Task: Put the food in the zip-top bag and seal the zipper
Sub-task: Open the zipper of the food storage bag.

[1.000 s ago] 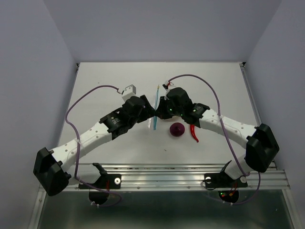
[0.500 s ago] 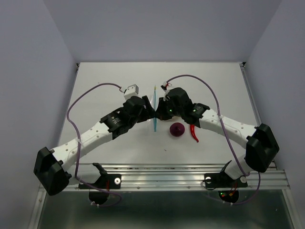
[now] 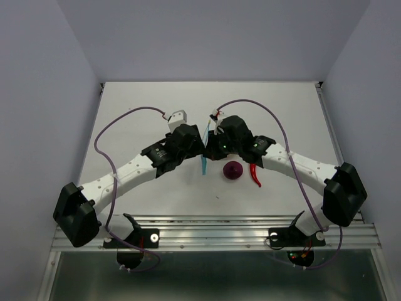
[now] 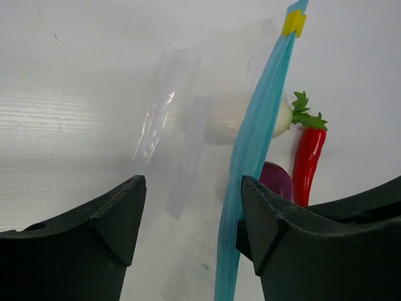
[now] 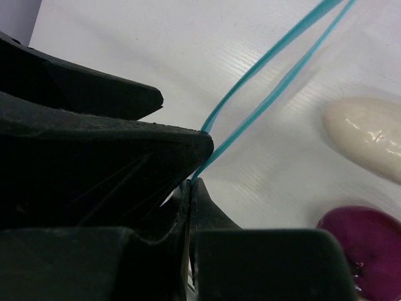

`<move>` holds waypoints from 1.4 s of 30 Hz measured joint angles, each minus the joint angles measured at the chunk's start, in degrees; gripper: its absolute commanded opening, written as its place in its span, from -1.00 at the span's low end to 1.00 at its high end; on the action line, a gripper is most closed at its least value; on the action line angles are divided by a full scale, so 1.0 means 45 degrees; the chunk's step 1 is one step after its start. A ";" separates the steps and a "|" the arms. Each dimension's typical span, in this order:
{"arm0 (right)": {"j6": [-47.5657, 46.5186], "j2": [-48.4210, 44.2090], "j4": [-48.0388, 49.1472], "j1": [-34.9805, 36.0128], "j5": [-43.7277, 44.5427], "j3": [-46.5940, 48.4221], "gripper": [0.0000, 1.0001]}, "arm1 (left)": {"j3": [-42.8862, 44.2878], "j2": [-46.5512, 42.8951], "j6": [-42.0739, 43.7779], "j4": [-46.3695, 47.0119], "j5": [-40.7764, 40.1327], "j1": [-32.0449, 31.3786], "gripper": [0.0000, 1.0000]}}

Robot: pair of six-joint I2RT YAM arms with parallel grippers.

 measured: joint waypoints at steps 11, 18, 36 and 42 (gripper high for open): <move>0.0000 -0.0146 -0.0092 0.0000 0.0316 0.0073 -0.99 | 0.0131 0.0238 -0.0204 -0.0306 -0.0588 0.0000 0.40; 0.0000 -0.0165 -0.0238 0.0000 0.0457 0.0175 -0.99 | 0.0131 0.0277 -0.0306 -0.0481 -0.0661 0.0005 0.05; 0.0102 -0.0437 -0.2540 0.0039 0.5183 0.0418 -0.99 | 0.0981 0.1632 -0.0748 -0.1802 -0.1583 0.0073 -1.00; 0.1093 -0.0219 -0.3424 0.0049 0.8053 0.1098 -0.99 | 0.1375 0.1268 -0.0364 -0.2040 -0.1506 0.0039 -1.00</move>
